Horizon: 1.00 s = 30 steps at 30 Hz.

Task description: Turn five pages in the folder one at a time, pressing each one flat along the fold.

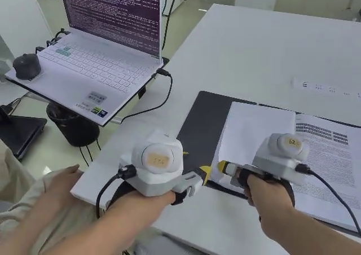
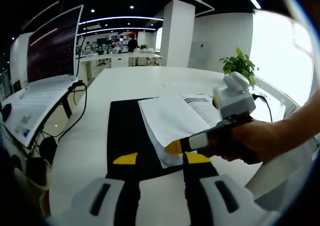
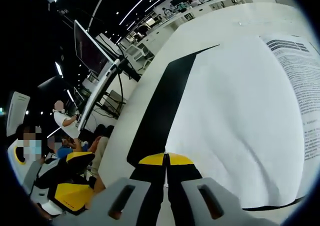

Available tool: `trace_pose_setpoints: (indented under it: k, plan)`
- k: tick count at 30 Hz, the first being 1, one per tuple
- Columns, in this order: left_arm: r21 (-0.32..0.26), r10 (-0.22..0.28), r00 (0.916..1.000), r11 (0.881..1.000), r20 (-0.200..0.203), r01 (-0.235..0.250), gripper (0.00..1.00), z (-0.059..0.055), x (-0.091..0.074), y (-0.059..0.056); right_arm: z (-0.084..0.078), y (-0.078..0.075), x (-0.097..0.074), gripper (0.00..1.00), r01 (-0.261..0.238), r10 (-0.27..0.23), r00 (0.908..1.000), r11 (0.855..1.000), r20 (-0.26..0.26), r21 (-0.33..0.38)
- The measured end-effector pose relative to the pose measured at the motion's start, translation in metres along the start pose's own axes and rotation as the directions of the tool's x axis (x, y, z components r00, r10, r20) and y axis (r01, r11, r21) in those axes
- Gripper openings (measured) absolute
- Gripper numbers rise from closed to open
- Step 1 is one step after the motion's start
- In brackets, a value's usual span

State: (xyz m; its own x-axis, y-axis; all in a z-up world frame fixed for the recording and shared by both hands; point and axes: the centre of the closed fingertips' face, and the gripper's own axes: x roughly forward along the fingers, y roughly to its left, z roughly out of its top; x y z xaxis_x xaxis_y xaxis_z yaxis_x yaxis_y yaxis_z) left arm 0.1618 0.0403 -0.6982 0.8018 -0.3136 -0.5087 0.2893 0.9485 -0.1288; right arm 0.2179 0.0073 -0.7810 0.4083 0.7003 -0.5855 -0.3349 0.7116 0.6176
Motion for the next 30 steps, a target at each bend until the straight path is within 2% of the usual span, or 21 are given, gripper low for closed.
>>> trace_pose_setpoints:
  k: [3, 5, 8, 9, 11, 13, 15, 20, 22, 24, 27, 30]
  plan:
    - [-0.005, 0.006, 0.9999, 1.000, -0.013, -0.006, 0.32, -0.004, 0.001, 0.002, -0.002, -0.001, 0.003, 0.00, 0.006, -0.006, 1.0000, 1.000, 0.002, 0.004]
    - [-0.007, 0.008, 0.9998, 1.000, -0.018, -0.008, 0.32, -0.006, 0.002, 0.002, -0.006, -0.005, 0.006, 0.00, 0.015, -0.015, 0.9998, 1.000, -0.016, 0.005]
    - [-0.003, 0.010, 0.9995, 1.000, -0.030, -0.010, 0.32, -0.009, 0.005, 0.001, -0.019, 0.002, 0.005, 0.02, -0.049, 0.052, 0.9966, 0.998, -0.064, 0.036]
    - [-0.002, 0.009, 0.9995, 1.000, -0.032, -0.009, 0.32, -0.009, 0.006, 0.000, -0.020, 0.009, 0.004, 0.03, -0.091, 0.093, 0.9943, 0.995, -0.053, 0.040]
    - [0.004, 0.005, 0.9993, 1.000, -0.038, -0.005, 0.32, -0.009, 0.009, -0.002, -0.022, 0.007, -0.001, 0.08, -0.095, 0.097, 0.9944, 0.994, -0.040, 0.044]
    - [0.015, -0.001, 0.9988, 1.000, -0.048, 0.001, 0.32, -0.010, 0.013, -0.005, -0.017, 0.011, -0.009, 0.09, -0.139, 0.140, 0.9902, 0.986, 0.001, 0.087]
    - [0.030, -0.011, 0.9984, 0.999, -0.056, 0.013, 0.32, -0.012, 0.018, -0.010, -0.014, 0.009, -0.018, 0.09, -0.160, 0.159, 0.9871, 0.982, 0.018, 0.099]
    - [0.084, -0.051, 0.9956, 0.995, -0.079, 0.058, 0.30, -0.015, 0.037, -0.026, 0.001, -0.012, -0.040, 0.06, -0.143, 0.137, 0.9886, 0.984, 0.063, 0.105]
    - [0.106, -0.061, 0.9947, 0.992, -0.083, 0.069, 0.29, -0.018, 0.048, -0.031, 0.009, -0.021, -0.049, 0.06, -0.142, 0.132, 0.9870, 0.984, 0.092, 0.109]
    - [0.126, -0.072, 0.9935, 0.989, -0.088, 0.083, 0.27, -0.020, 0.058, -0.037, 0.013, -0.030, -0.056, 0.06, -0.131, 0.120, 0.9877, 0.985, 0.100, 0.112]
    - [0.151, -0.070, 0.9940, 0.985, -0.084, 0.082, 0.23, -0.024, 0.073, -0.041, 0.019, -0.043, -0.064, 0.06, -0.117, 0.105, 0.9882, 0.987, 0.111, 0.107]
    - [0.181, -0.051, 0.9930, 0.981, -0.106, 0.070, 0.16, -0.035, 0.087, -0.041, 0.028, -0.059, -0.071, 0.05, -0.101, 0.087, 0.9885, 0.988, 0.124, 0.115]
